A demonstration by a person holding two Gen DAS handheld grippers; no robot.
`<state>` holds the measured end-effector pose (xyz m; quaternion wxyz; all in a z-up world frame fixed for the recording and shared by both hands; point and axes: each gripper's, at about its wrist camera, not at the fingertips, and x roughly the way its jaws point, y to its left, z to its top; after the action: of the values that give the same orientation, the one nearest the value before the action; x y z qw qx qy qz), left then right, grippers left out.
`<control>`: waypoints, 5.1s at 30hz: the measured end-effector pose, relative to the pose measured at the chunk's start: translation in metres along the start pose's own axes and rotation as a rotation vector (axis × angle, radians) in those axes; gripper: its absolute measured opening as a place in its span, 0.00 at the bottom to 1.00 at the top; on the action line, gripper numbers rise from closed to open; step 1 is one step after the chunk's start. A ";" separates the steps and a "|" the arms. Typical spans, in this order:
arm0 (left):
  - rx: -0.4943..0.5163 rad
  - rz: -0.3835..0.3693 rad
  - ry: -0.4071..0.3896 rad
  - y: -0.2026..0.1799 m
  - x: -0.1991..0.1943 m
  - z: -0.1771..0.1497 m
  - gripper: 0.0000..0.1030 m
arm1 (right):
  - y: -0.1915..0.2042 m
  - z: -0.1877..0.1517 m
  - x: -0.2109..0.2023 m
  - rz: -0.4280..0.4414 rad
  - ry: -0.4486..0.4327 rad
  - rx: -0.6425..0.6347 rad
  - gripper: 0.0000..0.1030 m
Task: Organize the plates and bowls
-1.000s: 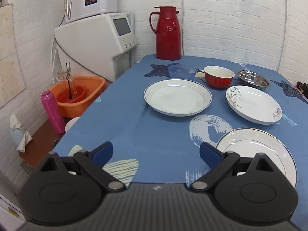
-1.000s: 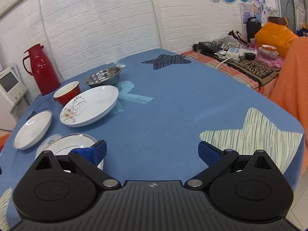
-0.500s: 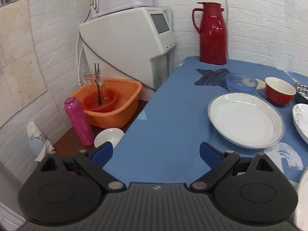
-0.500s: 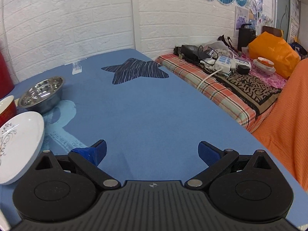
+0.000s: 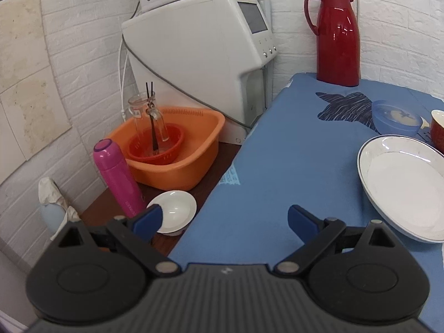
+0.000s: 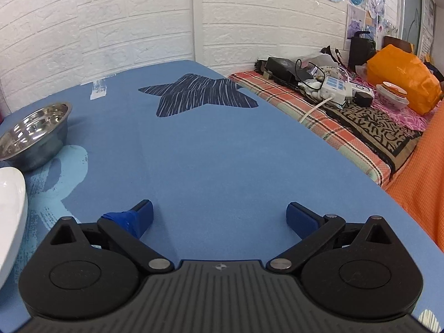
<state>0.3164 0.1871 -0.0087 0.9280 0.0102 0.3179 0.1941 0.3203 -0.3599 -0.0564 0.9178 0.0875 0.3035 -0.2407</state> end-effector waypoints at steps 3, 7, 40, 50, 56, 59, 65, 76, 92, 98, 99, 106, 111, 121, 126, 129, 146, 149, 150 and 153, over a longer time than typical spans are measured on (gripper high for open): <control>-0.002 -0.027 0.027 -0.004 0.017 0.006 0.93 | 0.000 0.000 0.000 0.001 0.000 0.001 0.88; -0.009 -0.084 0.072 -0.007 0.032 0.004 0.93 | 0.000 0.000 0.000 0.001 0.000 0.002 0.88; 0.010 -0.217 -0.003 -0.020 0.038 -0.014 0.94 | 0.000 0.000 0.001 0.002 -0.001 0.002 0.88; -0.015 -0.230 0.006 -0.016 0.040 -0.014 0.94 | 0.000 0.000 0.001 0.002 -0.001 0.002 0.88; -0.015 -0.230 0.006 -0.016 0.040 -0.014 0.94 | 0.000 0.000 0.001 0.003 -0.001 0.002 0.88; -0.015 -0.231 0.006 -0.016 0.040 -0.014 0.94 | 0.000 0.000 0.001 0.003 -0.002 0.002 0.88; -0.015 -0.230 0.006 -0.016 0.040 -0.014 0.94 | 0.000 0.000 0.001 0.003 -0.002 0.002 0.88; -0.020 -0.221 0.008 -0.018 0.039 -0.014 0.94 | 0.000 0.000 0.000 0.003 -0.002 0.002 0.88; -0.065 -0.061 -0.119 -0.018 -0.030 -0.003 0.93 | -0.012 -0.005 -0.043 0.058 -0.062 0.030 0.87; -0.011 -0.150 -0.228 -0.051 -0.119 0.007 0.93 | -0.010 -0.025 -0.142 0.247 -0.112 0.048 0.88; -0.008 -0.182 -0.231 -0.057 -0.132 0.004 0.94 | -0.012 -0.031 -0.162 0.256 -0.134 0.054 0.88; 0.084 -0.455 -0.166 -0.107 -0.224 -0.052 0.94 | -0.030 -0.080 -0.259 0.221 -0.179 0.161 0.88; 0.198 -0.529 -0.180 -0.119 -0.277 -0.108 0.94 | -0.049 -0.115 -0.290 0.244 -0.156 0.206 0.88; 0.266 -0.534 -0.206 -0.090 -0.325 -0.171 0.94 | -0.072 -0.173 -0.330 0.305 -0.171 0.172 0.88; 0.279 -0.546 -0.187 -0.080 -0.334 -0.185 0.94 | -0.077 -0.198 -0.344 0.325 -0.164 0.128 0.88; 0.280 -0.560 -0.177 -0.077 -0.339 -0.191 0.94 | -0.081 -0.208 -0.347 0.335 -0.157 0.128 0.88; 0.282 -0.561 -0.150 -0.075 -0.341 -0.196 0.94 | -0.086 -0.210 -0.351 0.366 -0.174 0.148 0.88; 0.281 -0.561 -0.150 -0.075 -0.342 -0.196 0.94 | -0.085 -0.211 -0.352 0.375 -0.173 0.145 0.88; 0.283 -0.557 -0.155 -0.075 -0.342 -0.196 0.94 | -0.085 -0.210 -0.352 0.375 -0.174 0.145 0.88; 0.281 -0.556 -0.165 -0.073 -0.345 -0.196 0.94 | -0.085 -0.211 -0.353 0.372 -0.179 0.149 0.88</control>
<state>-0.0231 -0.0273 0.0265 0.9577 0.0669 0.2558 -0.1141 -0.0776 -0.2318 -0.0147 0.9606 0.1877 0.1811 -0.0958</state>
